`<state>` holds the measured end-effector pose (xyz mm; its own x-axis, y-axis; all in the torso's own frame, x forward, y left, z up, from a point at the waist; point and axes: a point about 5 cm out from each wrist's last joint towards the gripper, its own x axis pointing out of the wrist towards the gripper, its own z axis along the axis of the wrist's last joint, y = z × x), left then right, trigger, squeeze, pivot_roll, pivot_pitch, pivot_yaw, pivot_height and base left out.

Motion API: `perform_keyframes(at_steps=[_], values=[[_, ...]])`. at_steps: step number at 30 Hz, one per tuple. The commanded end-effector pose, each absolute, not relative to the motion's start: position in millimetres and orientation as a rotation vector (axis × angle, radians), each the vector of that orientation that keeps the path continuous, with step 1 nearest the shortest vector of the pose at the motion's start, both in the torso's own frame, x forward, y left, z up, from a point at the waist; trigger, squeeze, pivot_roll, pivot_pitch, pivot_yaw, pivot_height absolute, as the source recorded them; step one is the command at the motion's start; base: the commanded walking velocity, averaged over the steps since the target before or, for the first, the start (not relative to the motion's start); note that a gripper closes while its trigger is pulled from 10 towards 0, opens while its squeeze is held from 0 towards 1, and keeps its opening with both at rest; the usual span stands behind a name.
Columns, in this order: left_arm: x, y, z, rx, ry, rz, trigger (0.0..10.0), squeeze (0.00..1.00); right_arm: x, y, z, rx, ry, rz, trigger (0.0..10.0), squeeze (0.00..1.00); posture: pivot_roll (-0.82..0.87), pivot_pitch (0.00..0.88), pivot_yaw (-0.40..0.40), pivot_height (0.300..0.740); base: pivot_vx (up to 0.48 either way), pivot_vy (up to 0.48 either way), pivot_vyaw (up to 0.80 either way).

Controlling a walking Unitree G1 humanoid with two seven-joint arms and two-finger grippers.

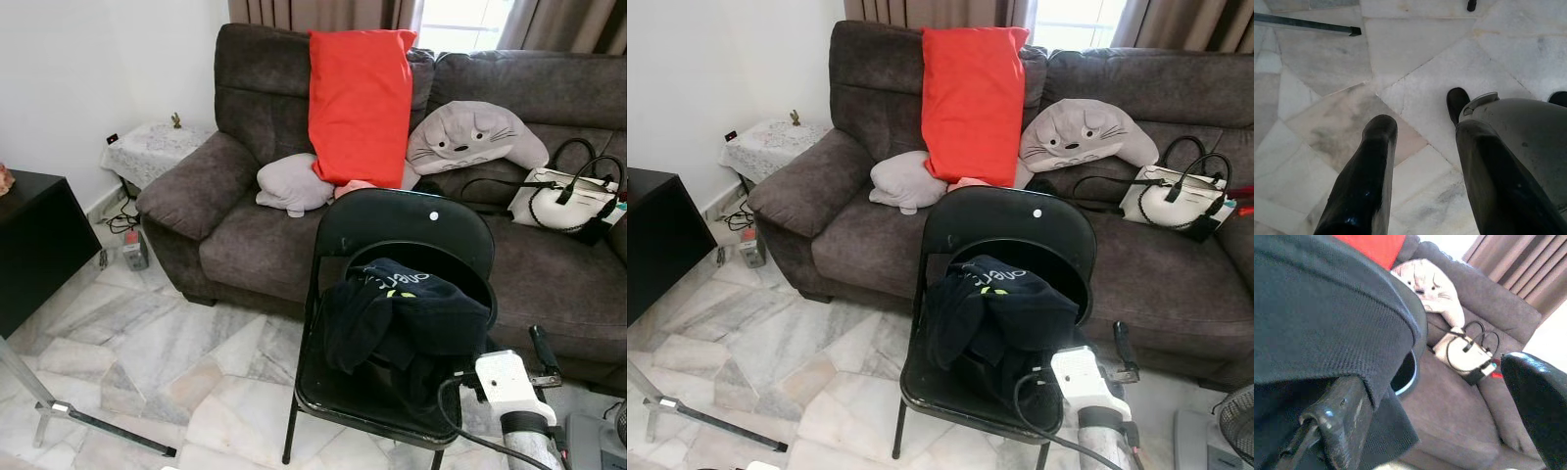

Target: Hang hanger

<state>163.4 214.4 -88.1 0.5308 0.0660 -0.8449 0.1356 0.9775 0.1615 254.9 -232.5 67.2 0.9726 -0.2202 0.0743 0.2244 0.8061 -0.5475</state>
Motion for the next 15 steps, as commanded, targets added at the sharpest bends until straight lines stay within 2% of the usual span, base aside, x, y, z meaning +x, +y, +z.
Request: perform_keyframes(at_steps=[1, 4, 8, 15], values=[[161, 217, -89, 0.227, 1.024, -0.043, 10.0, 0.0, 261, -227, 78, -0.5, -0.08, -0.219, 10.0, 0.0, 0.04, 0.0, 0.03, 0.74, 0.0, 0.0, 0.0], [161, 217, -89, 0.227, 1.023, -0.043, 10.0, 0.0, 266, -228, 92, -0.493, -0.152, -0.257, 10.0, 0.0, 0.04, 0.0, 0.027, 0.74, 0.0, 0.0, 0.0], [161, 217, -89, 0.23, 1.024, -0.05, 10.0, 0.0, 262, -239, 73, -0.547, -0.032, -0.304, 10.0, 0.0, 0.04, 0.001, 0.028, 0.74, 0.0, 0.0, 0.0], [161, 217, -89, 0.233, 1.024, -0.056, 10.0, 0.0, 260, -236, 57, -0.596, 0.05, -0.235, 10.0, 0.0, 0.04, 0.003, 0.03, 0.74, 0.0, 0.0, 0.0]])
